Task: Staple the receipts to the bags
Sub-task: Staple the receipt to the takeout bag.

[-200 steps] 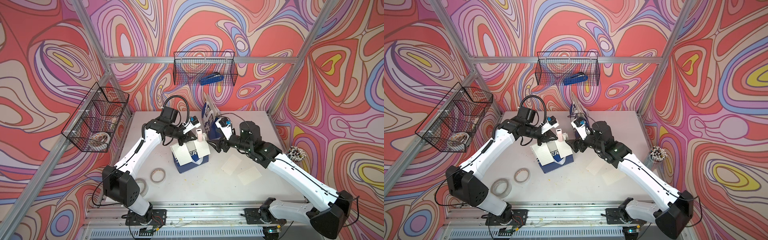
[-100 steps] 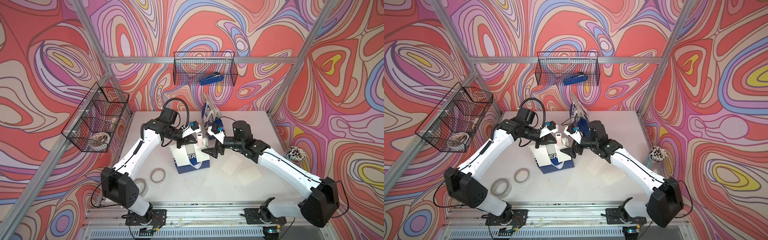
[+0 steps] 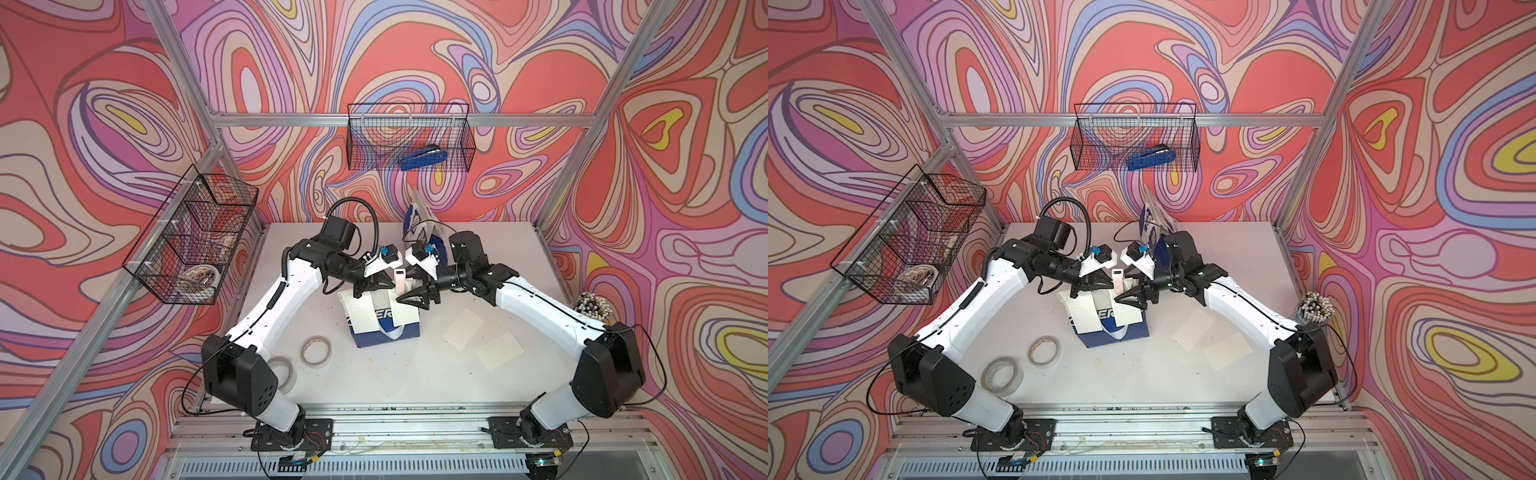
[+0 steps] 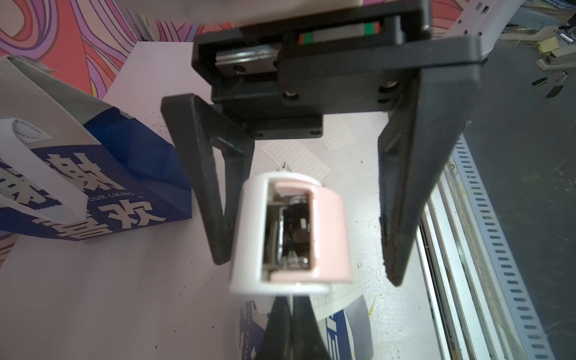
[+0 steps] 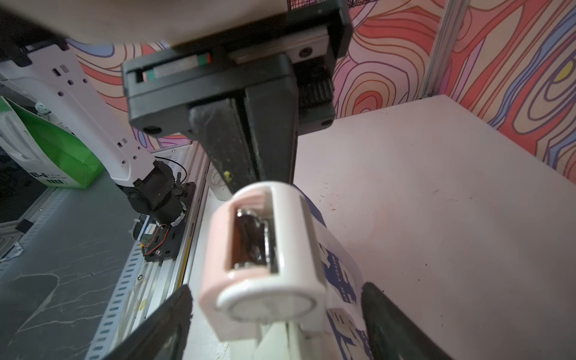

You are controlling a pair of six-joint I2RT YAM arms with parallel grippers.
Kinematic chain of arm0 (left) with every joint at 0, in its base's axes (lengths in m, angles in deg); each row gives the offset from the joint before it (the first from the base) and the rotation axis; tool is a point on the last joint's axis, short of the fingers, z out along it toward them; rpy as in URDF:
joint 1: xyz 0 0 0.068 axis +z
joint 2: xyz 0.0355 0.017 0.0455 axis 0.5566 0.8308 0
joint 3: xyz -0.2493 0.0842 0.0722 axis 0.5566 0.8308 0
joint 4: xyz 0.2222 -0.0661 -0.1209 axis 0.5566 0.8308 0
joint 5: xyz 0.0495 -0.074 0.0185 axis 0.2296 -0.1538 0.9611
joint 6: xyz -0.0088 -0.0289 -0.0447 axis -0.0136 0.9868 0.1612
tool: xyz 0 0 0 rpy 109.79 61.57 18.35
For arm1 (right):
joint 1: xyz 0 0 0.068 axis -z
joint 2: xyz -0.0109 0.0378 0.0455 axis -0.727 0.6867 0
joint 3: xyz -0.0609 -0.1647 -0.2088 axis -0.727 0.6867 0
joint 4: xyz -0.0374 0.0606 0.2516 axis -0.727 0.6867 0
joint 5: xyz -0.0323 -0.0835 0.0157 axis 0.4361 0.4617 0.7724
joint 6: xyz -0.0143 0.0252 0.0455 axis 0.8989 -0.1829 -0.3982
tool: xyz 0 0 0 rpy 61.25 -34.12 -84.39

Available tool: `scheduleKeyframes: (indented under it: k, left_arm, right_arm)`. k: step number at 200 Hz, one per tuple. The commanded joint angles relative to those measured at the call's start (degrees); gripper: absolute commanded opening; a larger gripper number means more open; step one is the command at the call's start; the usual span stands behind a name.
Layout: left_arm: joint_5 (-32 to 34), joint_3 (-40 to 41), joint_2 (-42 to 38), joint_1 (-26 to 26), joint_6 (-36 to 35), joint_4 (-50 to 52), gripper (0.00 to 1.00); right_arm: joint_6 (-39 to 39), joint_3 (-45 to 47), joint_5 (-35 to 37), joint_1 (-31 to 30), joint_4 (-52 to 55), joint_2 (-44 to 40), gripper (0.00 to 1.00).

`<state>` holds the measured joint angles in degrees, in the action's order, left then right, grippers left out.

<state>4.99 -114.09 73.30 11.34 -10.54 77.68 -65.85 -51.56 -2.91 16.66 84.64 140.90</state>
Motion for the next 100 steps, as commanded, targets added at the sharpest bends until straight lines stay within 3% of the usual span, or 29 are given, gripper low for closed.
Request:
scheduleKeyframes:
  k: [1, 58, 100]
  left_arm:
    - [-3.39, -1.38, -0.83, -0.43, -1.7, 0.63, 0.0]
    - [-3.38, -1.65, -0.55, -0.63, -1.67, 0.55, 0.0]
    - [-3.42, -1.73, -0.31, -0.7, -1.97, 0.88, 0.0]
  right_arm:
    - [0.05, -1.24, -1.46, 0.09, 1.2, 0.53, 0.76]
    - [0.9, -2.97, -1.95, -0.08, 2.22, 1.62, 0.57]
    - [1.21, -3.06, -1.64, -0.25, 2.66, 1.28, 0.58]
